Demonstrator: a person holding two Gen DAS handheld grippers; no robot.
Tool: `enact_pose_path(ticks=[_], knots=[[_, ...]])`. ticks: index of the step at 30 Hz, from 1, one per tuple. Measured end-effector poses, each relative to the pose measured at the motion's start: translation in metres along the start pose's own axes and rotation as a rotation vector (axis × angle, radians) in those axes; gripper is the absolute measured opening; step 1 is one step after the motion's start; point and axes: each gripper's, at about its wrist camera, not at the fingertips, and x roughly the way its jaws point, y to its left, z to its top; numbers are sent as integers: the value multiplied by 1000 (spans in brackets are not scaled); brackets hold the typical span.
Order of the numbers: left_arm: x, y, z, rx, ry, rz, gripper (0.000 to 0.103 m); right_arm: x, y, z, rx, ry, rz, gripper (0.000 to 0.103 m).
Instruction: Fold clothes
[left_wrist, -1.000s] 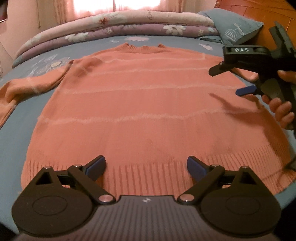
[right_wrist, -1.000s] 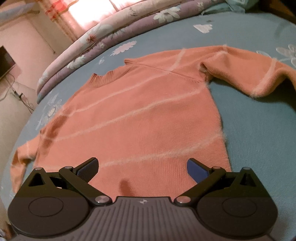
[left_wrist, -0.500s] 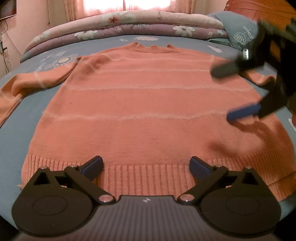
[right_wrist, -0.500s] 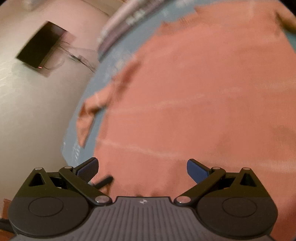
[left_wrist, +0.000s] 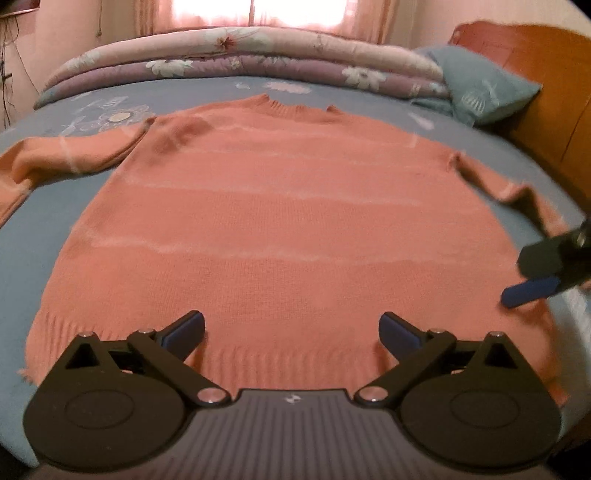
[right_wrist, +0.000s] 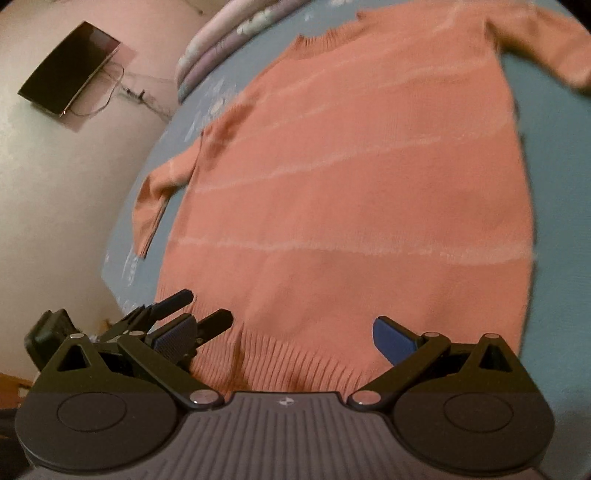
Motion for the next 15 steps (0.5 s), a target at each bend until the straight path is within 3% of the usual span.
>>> enact_pose_path(ticks=[4, 7, 9, 15], knots=[[12, -22, 22, 40, -56, -35, 100, -2, -15, 10, 99, -58, -19, 103], [29, -48, 26, 118, -36, -38, 100, -4, -29, 16, 188, -79, -34, 103], [39, -61, 20, 165, -8, -1, 100, -5, -36, 19, 230, -92, -34, 103], [29, -67, -13, 175, 11, 3, 100, -2, -41, 23, 279, -98, -80, 103]])
